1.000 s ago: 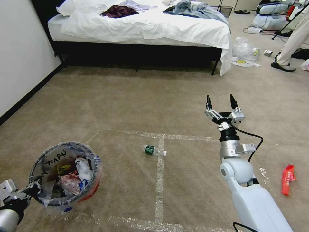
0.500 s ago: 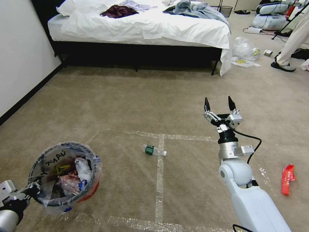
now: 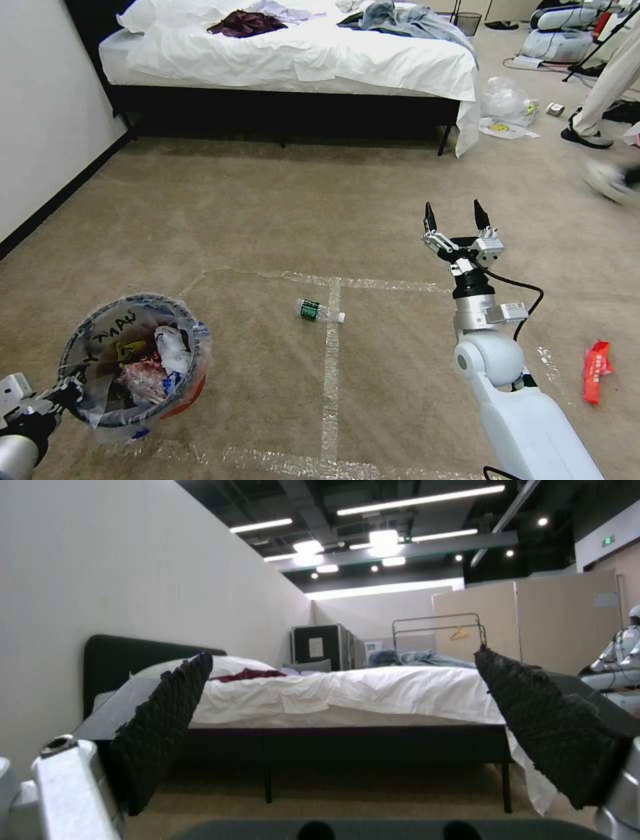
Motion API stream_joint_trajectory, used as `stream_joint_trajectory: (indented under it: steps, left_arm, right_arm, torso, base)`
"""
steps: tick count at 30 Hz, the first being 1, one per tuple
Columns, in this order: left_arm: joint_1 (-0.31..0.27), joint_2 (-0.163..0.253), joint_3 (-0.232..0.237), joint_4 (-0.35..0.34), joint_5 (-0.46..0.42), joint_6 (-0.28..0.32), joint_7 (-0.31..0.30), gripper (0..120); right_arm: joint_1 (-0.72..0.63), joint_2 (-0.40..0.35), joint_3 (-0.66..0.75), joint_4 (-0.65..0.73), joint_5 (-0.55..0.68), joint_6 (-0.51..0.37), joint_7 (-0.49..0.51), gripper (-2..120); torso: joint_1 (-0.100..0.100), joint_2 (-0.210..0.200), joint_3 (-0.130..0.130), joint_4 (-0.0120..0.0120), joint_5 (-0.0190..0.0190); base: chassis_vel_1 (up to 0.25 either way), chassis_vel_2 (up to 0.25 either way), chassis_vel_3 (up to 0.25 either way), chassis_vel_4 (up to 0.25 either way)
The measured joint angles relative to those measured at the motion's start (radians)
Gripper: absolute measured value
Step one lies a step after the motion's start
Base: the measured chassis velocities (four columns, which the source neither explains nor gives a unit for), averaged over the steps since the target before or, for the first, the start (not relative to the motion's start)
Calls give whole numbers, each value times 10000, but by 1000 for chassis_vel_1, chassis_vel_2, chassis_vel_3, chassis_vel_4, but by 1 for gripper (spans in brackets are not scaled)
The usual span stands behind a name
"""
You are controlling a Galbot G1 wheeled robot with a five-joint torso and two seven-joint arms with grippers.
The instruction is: Pick up the trash bin and place the garbage on the floor into it.
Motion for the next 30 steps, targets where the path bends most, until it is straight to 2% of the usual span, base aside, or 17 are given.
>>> stream_joint_trajectory:
  steps: [30]
  left_arm:
    - [-18, -30, 11, 16, 35, -18, 17, 0]
  right_arm:
    - [-121, -63, 253, -41, -20, -48, -23, 100]
  torso:
    - [0, 0, 0, 1, 0]
  base:
    - [0, 0, 0, 0]
